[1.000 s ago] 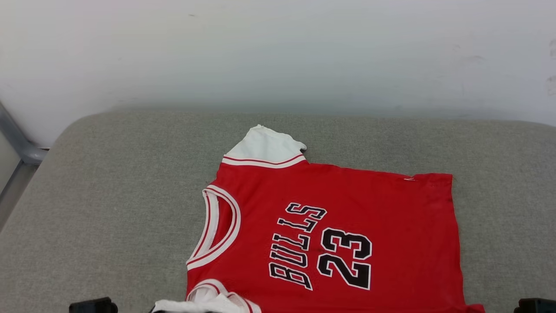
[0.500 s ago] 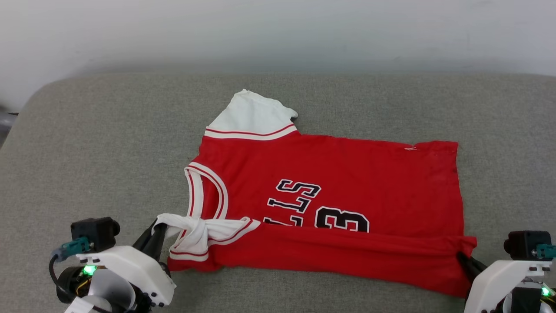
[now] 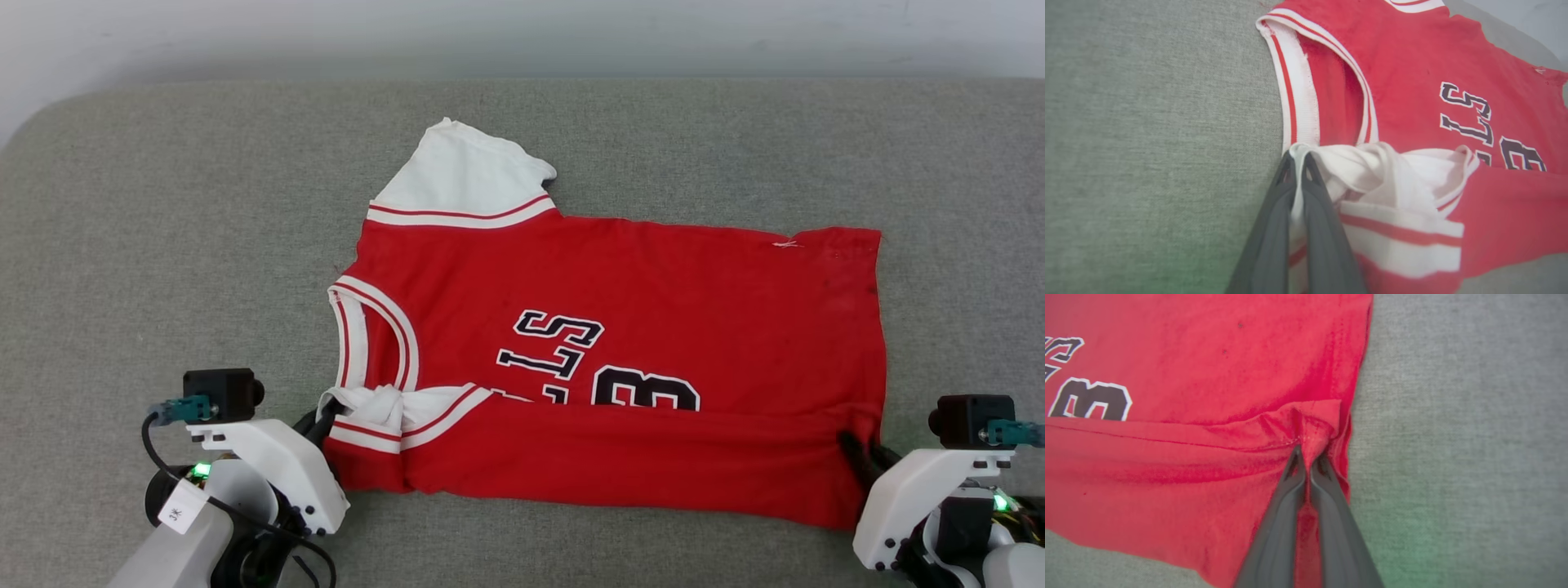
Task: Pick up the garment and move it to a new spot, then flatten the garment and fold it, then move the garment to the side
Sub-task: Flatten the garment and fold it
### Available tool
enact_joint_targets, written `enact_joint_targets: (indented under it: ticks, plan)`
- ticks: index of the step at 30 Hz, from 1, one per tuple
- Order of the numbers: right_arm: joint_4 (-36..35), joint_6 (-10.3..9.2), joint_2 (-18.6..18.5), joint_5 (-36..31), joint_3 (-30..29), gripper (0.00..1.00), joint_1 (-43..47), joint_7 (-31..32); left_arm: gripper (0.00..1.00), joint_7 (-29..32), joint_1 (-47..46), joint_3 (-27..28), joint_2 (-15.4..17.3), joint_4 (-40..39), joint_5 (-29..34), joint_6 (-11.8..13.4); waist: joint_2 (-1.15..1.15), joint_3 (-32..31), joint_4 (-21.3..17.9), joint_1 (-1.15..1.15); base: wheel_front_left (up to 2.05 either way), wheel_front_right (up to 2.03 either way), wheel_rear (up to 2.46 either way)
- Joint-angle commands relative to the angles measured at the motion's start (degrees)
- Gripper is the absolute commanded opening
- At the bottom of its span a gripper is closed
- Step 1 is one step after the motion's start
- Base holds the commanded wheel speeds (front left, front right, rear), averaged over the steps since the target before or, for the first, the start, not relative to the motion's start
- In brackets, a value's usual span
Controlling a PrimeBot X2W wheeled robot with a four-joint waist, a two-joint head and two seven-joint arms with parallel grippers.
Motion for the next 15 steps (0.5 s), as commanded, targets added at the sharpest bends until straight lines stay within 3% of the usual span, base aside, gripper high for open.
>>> enact_joint_targets:
  ticks: [1, 2, 9, 15]
  plan:
    - [0.85, -0.1, -0.19, 0.34, 0.46, 1.0, -0.61, -0.75, 0.77, -0.58, -0.68, 0.12, -0.04, 0.48, -0.04, -0.31, 0.0, -0.06, -0.03, -0.01, 0.0, 0.0, 0.0]
    - [0.78, -0.1, -0.38, 0.5, 0.58, 1.0, -0.78, -2.2, 1.0, -1.2, -0.95, 0.33, -0.36, 1.06, -0.16, -0.67, 0.0, -0.17, -0.03, -0.01, 0.0, 0.0, 0.0]
    - [-2.36, -0.07, -0.54, 1.36, 0.56, 1.0, -0.4, -15.12, 1.0, -4.18, -1.15, 1.85, -0.52, 3.49, -0.23, -0.39, 0.0, -2.78, 0.13, -0.01, 0.0, 0.0, 0.0]
    - [-5.59, -0.07, 0.34, -0.67, 1.04, 1.0, 1.76, -21.22, 1.0, -2.64, 0.9, 2.67, 2.8, 2.37, -0.01, 1.61, 0.0, -6.14, -0.22, -0.01, 0.0, 0.0, 0.0]
